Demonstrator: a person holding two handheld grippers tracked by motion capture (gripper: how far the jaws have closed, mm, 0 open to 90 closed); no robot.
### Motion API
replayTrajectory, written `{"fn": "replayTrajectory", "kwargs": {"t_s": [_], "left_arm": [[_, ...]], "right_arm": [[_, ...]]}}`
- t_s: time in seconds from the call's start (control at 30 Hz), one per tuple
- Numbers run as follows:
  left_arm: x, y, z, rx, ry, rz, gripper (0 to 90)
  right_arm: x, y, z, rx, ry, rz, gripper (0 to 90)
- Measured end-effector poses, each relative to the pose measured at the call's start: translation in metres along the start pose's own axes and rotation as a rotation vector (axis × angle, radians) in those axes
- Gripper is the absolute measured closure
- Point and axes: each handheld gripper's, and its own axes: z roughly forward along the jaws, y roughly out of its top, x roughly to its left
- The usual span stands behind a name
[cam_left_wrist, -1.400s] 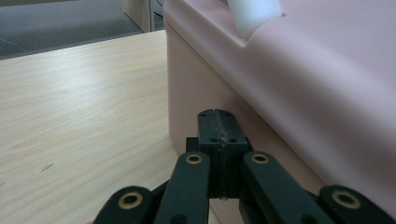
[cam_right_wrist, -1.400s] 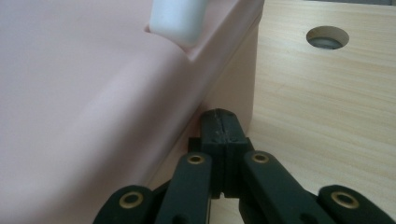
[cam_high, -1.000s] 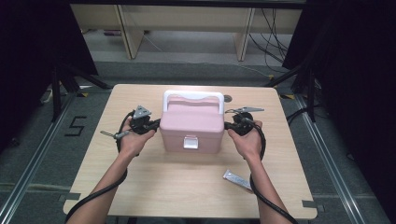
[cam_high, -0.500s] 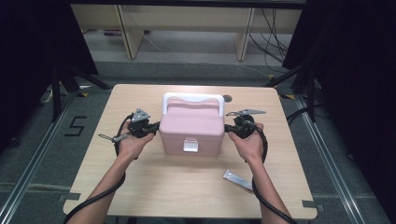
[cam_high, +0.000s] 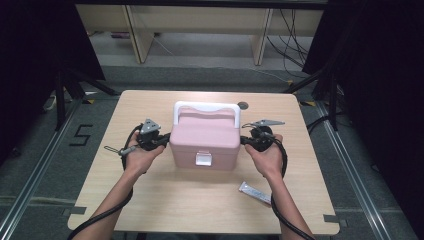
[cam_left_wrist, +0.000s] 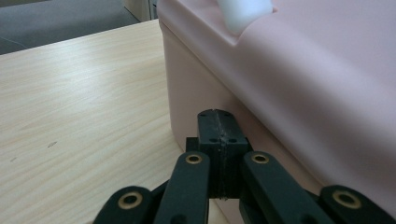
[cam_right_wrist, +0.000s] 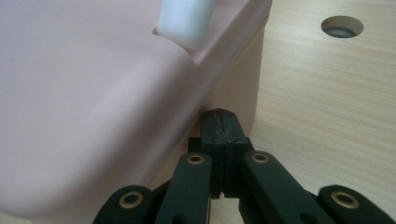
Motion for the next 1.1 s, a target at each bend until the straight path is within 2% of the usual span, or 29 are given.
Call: {"fn": "replayTrajectory", "kwargs": {"t_s": [0.07,0.1,0.17,0.2,0.23,0.27,0.3,0.33,0.37,0.4,0.57,0.6,0.63,0.67,0.8,0.83,0.9,0.97,1.03,1.07,1.1], "left_arm": [[-0.002,-0.001,-0.002,0.002,0.0,0.001,90.0],[-0.003,-0.002,-0.004,0.005,-0.001,0.002,90.0],[-0.004,-0.003,-0.005,0.004,-0.003,0.0,90.0],[-0.004,-0.003,-0.006,0.008,-0.004,0.004,90.0],[-0.004,-0.004,-0.007,0.01,-0.008,0.003,90.0],[-0.005,-0.005,-0.007,0.002,-0.008,-0.002,90.0],[-0.006,-0.005,-0.008,0.008,-0.006,-0.001,90.0],[-0.006,-0.006,-0.008,0.007,-0.01,0.001,90.0],[-0.007,-0.007,-0.009,0.003,-0.015,-0.003,90.0],[-0.007,-0.007,-0.009,0.003,-0.015,-0.003,90.0],[-0.011,-0.008,-0.012,0.01,-0.012,0.003,90.0],[-0.011,-0.008,-0.013,0.016,-0.015,0.009,90.0],[-0.012,-0.008,-0.014,0.019,-0.01,0.008,90.0],[-0.013,-0.009,-0.015,0.02,-0.011,0.01,90.0],[-0.015,-0.012,-0.019,0.018,-0.024,0.004,90.0],[-0.016,-0.013,-0.02,0.017,-0.024,0.005,89.9],[-0.018,-0.015,-0.024,0.023,-0.023,0.007,90.0],[-0.018,-0.016,-0.024,0.015,-0.032,0.006,89.9],[-0.02,-0.017,-0.026,0.02,-0.023,0.009,90.0],[-0.02,-0.018,-0.028,0.018,-0.025,0.011,90.0],[-0.021,-0.019,-0.029,0.018,-0.023,0.011,90.0]], "right_arm": [[0.002,-0.002,-0.002,0.002,-0.009,0.005,90.0],[0.0,-0.002,-0.002,-0.002,-0.002,-0.024,90.0],[0.001,-0.003,-0.003,-0.003,0.003,-0.01,90.0],[0.005,-0.004,-0.004,0.014,0.003,0.023,90.0],[0.002,-0.004,-0.004,0.003,0.004,-0.008,90.0],[0.003,-0.004,-0.005,0.002,0.002,0.001,90.0],[0.001,-0.005,-0.005,0.003,0.013,-0.029,90.0],[0.003,-0.006,-0.006,0.001,0.002,-0.001,90.0],[0.002,-0.007,-0.007,0.003,0.014,-0.025,90.0],[0.004,-0.008,-0.008,0.002,0.011,-0.008,90.0],[0.006,-0.011,-0.011,0.004,0.014,-0.01,90.0],[0.005,-0.012,-0.014,0.006,0.006,-0.033,90.0],[0.006,-0.014,-0.014,0.005,0.023,-0.011,90.0],[0.006,-0.015,-0.014,0.001,0.019,-0.008,90.0],[0.007,-0.018,-0.017,0.001,0.03,-0.013,90.0],[0.007,-0.018,-0.018,0.003,0.027,-0.034,90.0],[0.008,-0.019,-0.02,0.0,0.022,-0.042,90.0],[0.009,-0.02,-0.021,0.011,0.022,-0.03,90.0],[0.01,-0.021,-0.022,0.002,0.017,-0.046,90.0],[0.011,-0.023,-0.021,0.006,0.023,-0.02,90.0],[0.011,-0.023,-0.023,0.001,0.026,-0.043,90.0]]}}
